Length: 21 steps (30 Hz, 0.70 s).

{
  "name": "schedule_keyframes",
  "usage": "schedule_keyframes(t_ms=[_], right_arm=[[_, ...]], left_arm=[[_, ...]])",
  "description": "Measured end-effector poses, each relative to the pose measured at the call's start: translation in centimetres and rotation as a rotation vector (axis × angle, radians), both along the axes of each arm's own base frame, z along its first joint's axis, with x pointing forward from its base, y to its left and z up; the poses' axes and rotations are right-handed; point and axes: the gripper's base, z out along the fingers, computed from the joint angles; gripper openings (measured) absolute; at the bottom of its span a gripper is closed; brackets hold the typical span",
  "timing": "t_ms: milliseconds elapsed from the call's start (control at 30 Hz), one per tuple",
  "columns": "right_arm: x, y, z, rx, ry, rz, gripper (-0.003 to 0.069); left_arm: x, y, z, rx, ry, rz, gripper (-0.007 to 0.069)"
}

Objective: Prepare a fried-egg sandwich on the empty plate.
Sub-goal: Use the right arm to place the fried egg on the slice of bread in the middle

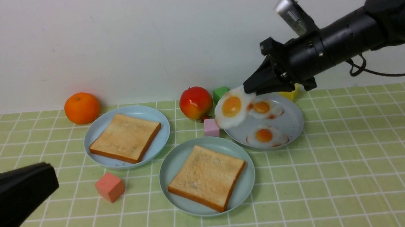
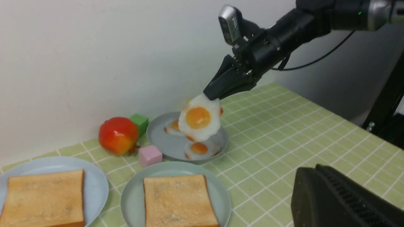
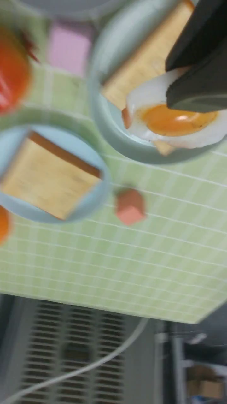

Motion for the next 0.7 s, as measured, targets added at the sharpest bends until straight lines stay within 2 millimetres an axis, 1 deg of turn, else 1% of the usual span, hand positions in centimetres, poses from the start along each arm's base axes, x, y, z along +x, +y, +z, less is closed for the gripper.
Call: schedule_keyframes(t_ms=[33, 67, 100, 133, 167, 233, 267, 333, 400, 467, 567, 600, 700], right_arm=[[-0.4, 0.4, -0.1, -0.003, 0.006, 0.012, 0.0077], [-2.1, 2.2, -0.7, -0.013, 0.032, 0.056, 0.0077], [-2.9, 2.9, -1.5, -0.023, 0.052, 0.063, 0.0077], [-3.1, 3.3, -1.7, -0.026, 0.054, 0.070, 0.0077], [-3.8, 4.1, -2.7, -0.042, 0.065, 0.065, 0.0077], [-4.6, 5.1, -4.8, -0.076, 0.073, 0.024, 0.0077], [-4.5, 5.0, -5.0, -0.079, 0.073, 0.016, 0.0077], [-4.2, 5.5, -6.5, -0.090, 0.060, -0.055, 0.0077], [-3.7, 5.5, -7.3, -0.077, 0.063, -0.101, 0.0077], [-3.4, 5.6, -7.7, -0.067, 0.072, -0.121, 0.0077], [-2.7, 5.7, -9.0, -0.056, 0.096, -0.171, 0.0077], [-2.7, 5.7, -9.2, -0.056, 0.100, -0.174, 0.0077], [-2.4, 5.8, -10.5, -0.067, 0.124, -0.188, 0.0077]], left_arm=[[0.0, 0.0, 0.0, 0.004, 0.002, 0.001, -0.0010], [0.0, 0.0, -0.1, 0.015, 0.007, 0.002, -0.0008], [0.0, 0.0, -0.2, 0.018, 0.008, 0.003, -0.0007], [0.0, 0.0, -0.2, 0.018, 0.009, 0.003, -0.0007], [0.0, 0.0, -0.2, 0.019, 0.009, 0.003, -0.0005], [0.0, 0.0, -0.2, 0.019, 0.009, 0.003, -0.0004], [0.0, 0.0, -0.2, 0.019, 0.009, 0.003, -0.0003], [0.0, 0.0, -0.2, 0.020, 0.010, 0.003, -0.0003], [0.0, 0.0, -0.2, 0.020, 0.010, 0.003, -0.0002], [0.0, 0.0, -0.2, 0.020, 0.009, 0.003, -0.0002], [0.0, 0.0, -0.2, 0.020, 0.009, 0.003, 0.0001], [0.0, 0.0, -0.2, 0.020, 0.009, 0.003, 0.0001], [0.0, 0.0, -0.2, 0.020, 0.009, 0.003, 0.0004]])
